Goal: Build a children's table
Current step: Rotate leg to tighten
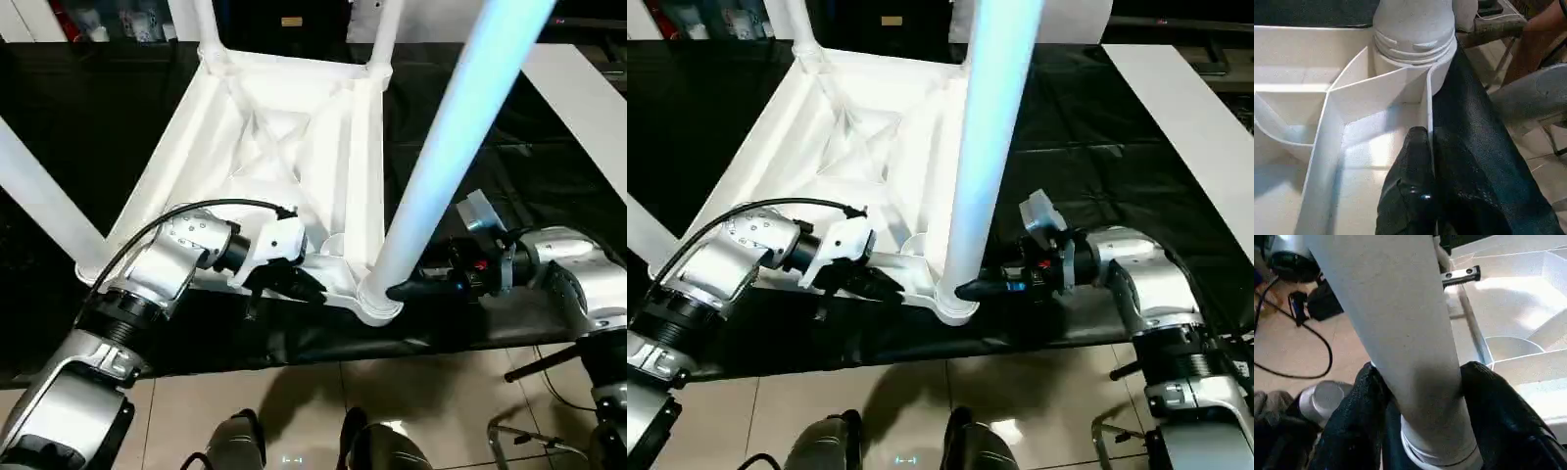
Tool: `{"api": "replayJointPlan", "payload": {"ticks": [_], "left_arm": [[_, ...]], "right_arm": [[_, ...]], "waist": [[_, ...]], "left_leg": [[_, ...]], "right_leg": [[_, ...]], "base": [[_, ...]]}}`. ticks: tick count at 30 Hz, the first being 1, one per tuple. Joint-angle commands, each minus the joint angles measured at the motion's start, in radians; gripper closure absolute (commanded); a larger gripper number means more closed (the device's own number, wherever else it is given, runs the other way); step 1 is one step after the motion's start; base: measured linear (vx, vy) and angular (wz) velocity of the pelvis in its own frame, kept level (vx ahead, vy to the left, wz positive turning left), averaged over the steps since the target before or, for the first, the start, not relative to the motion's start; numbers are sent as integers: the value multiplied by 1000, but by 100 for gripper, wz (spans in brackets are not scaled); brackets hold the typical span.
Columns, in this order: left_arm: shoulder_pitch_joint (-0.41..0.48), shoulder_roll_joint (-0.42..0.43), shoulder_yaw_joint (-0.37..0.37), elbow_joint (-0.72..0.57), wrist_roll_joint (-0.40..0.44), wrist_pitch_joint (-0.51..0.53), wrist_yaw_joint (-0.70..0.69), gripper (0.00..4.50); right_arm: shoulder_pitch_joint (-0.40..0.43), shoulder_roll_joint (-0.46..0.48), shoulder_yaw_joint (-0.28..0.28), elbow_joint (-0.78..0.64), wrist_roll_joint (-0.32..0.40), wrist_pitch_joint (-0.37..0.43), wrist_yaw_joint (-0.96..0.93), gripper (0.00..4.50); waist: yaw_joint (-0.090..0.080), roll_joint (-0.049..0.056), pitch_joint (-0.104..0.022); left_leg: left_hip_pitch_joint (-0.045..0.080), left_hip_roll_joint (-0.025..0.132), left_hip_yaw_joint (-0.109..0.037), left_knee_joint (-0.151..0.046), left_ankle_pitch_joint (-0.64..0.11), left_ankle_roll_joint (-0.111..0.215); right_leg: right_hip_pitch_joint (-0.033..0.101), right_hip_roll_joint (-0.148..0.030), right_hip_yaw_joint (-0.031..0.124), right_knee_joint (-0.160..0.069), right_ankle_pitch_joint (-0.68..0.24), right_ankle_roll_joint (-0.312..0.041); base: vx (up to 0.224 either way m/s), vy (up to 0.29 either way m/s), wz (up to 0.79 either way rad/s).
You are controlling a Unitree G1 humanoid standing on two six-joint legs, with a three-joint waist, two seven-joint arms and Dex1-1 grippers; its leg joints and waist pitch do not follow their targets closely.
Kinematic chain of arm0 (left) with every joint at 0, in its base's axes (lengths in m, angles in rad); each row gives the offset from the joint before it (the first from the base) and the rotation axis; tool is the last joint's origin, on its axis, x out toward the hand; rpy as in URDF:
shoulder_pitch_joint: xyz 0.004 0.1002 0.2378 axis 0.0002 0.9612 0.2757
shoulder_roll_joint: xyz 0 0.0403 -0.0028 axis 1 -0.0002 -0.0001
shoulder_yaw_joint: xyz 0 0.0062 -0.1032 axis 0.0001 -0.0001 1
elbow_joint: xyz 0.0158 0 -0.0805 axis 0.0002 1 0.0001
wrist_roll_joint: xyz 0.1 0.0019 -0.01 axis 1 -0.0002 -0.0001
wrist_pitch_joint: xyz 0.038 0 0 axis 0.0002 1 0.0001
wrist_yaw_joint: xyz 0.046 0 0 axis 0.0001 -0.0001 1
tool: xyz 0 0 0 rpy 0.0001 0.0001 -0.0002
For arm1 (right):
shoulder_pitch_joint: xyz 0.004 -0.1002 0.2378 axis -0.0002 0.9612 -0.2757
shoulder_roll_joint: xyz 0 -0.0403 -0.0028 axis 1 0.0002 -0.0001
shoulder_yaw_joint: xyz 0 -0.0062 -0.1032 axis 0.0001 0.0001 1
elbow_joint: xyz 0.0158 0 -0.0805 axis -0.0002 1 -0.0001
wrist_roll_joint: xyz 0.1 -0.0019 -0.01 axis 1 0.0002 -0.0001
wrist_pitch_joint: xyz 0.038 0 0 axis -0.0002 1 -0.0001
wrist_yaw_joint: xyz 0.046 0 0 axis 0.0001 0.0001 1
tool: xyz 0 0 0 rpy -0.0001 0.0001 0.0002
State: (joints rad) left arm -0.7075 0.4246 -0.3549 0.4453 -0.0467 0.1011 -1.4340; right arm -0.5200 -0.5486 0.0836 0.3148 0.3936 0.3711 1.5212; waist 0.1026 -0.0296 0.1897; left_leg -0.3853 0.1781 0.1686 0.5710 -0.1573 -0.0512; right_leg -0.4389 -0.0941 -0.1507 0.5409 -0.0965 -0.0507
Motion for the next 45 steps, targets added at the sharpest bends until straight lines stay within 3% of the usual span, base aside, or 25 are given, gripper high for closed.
{"api": "replayJointPlan", "payload": {"ticks": [1,3,5,6,7,8,9,10,11,12,14,15,17,19,23,26,27,28,30,32,34,35,37,40,45], "left_arm": [[-15,-59,-11,-28,7,102,102,450],[-24,-96,1,-25,20,138,179,450],[-45,-170,31,-9,30,203,313,450],[-54,-196,41,-1,36,231,361,450],[-60,-212,47,4,40,248,391,450],[-64,-222,49,7,46,257,410,450],[-76,-251,60,21,53,274,466,450],[-89,-287,75,34,63,300,531,450],[-90,-289,76,34,63,300,535,450],[-103,-327,94,48,76,314,620,450],[-115,-365,115,60,83,323,692,450],[-124,-387,124,69,91,321,733,450],[-137,-419,134,81,108,320,793,450],[-141,-425,135,82,106,320,793,450],[-129,-396,112,57,109,309,748,450],[-99,-348,95,24,101,274,666,450],[-90,-330,90,17,100,259,641,450],[-88,-326,89,15,99,256,635,450],[-78,-306,90,6,87,252,605,450],[-72,-292,89,2,80,250,583,450],[-52,-230,75,-1,64,193,473,450],[-52,-230,75,-1,64,193,473,450],[-44,-208,70,-2,56,180,433,450],[-18,-139,38,-19,40,97,289,450],[2,-74,7,-52,11,59,134,450]], "right_arm": [[17,45,-44,-103,111,126,-81,245],[32,83,-54,-133,89,131,-181,248],[26,174,-72,-134,10,135,-409,248],[16,212,-83,-125,-15,144,-496,249],[10,234,-90,-120,-30,150,-551,249],[6,247,-93,-116,-41,151,-583,249],[-10,286,-103,-98,-75,149,-678,249],[-28,332,-116,-85,-114,157,-796,250],[-29,335,-117,-84,-114,157,-801,251],[-53,388,-145,-71,-127,174,-923,251],[-78,444,-186,-51,-124,189,-1039,251],[-86,471,-194,-45,-137,175,-1095,251],[-90,509,-195,-45,-180,136,-1177,251],[-87,522,-201,-46,-180,104,-1185,197],[-75,503,-226,-70,-164,83,-1162,162],[-56,424,-233,-99,-145,98,-1077,129],[-50,395,-236,-103,-137,97,-1043,129],[-49,388,-236,-102,-135,96,-1033,118],[-43,348,-235,-99,-126,89,-977,91],[-38,320,-229,-96,-123,83,-934,80],[-25,210,-197,-81,-117,49,-750,70],[-25,210,-197,-81,-117,49,-750,59],[-20,172,-179,-78,-115,38,-677,50],[3,82,-123,-77,-90,-10,-457,21],[20,15,-74,-75,-52,-26,-254,21]], "waist": [[-7,-13,-89],[-11,-15,-84],[-20,-14,-82],[-32,-17,-79],[-45,-19,-80],[-52,-18,-82],[-66,-10,-80],[-81,-10,-80],[-81,-10,-80],[-94,-6,-87],[-97,-5,-84],[-96,-4,-84],[-94,-3,-85],[-88,-4,-90],[-79,-5,-94],[-70,-5,-100],[-65,-3,-106],[-61,-5,-107],[-55,-5,-102],[-52,-5,-99],[-44,-4,-95],[-42,-4,-94],[-41,-5,-88],[-39,-2,-86],[-34,0,-88]], "left_leg": [[24,57,-16,-58,-190,99],[22,54,-20,-61,-207,80],[20,48,-24,-59,-230,53],[17,44,-27,-59,-247,33],[6,39,-35,-57,-269,13],[6,36,-36,-55,-271,10],[7,36,-37,-55,-280,17],[-1,39,-40,-57,-282,18],[-1,39,-40,-57,-282,18],[5,42,-40,-55,-288,31],[7,42,-36,-57,-279,47],[16,39,-31,-56,-278,51],[16,39,-28,-57,-264,60],[14,43,-25,-60,-231,83],[11,41,-21,-61,-177,122],[7,40,-19,-58,-127,154],[5,41,-18,-55,-83,172],[5,42,-16,-52,-46,191],[3,38,-12,-50,-49,203],[4,40,-12,-52,-68,201],[7,40,-14,-54,-115,182],[9,42,-13,-54,-121,176],[11,42,-14,-57,-167,143],[15,44,-17,-58,-209,119],[18,55,-18,-60,-197,116]], "right_leg": [[71,-78,68,-67,-507,-124],[70,-80,63,-77,-562,-99],[71,-83,57,-85,-620,-71],[70,-81,49,-94,-665,-44],[82,-84,36,-100,-714,-6],[85,-87,33,-104,-726,12],[84,-85,28,-111,-720,27],[89,-82,21,-114,-695,29],[89,-82,21,-114,-695,29],[88,-86,18,-115,-651,24],[82,-83,16,-118,-605,7],[76,-83,19,-118,-589,-3],[76,-81,22,-114,-556,-19],[80,-80,32,-98,-468,-46],[85,-77,40,-81,-377,-88],[91,-74,44,-69,-315,-104],[93,-72,46,-58,-253,-122],[90,-69,48,-49,-192,-144],[88,-67,49,-46,-176,-161],[88,-68,48,-52,-218,-155],[90,-66,44,-63,-309,-121],[89,-67,46,-65,-322,-114],[87,-70,45,-74,-408,-91],[82,-73,43,-84,-480,-61],[76,-71,47,-76,-445,-90]], "base": [[0,0,0],[0,0,0],[0,0,0],[0,0,0],[0,0,0],[0,0,0],[0,0,0],[0,0,0],[0,0,0],[0,0,0],[0,0,0],[0,0,0],[0,0,0],[0,0,0],[0,0,0],[0,0,0],[0,0,0],[0,0,0],[0,0,0],[0,0,0],[0,0,0],[0,0,0],[0,0,0],[0,0,0],[0,0,0]]}}
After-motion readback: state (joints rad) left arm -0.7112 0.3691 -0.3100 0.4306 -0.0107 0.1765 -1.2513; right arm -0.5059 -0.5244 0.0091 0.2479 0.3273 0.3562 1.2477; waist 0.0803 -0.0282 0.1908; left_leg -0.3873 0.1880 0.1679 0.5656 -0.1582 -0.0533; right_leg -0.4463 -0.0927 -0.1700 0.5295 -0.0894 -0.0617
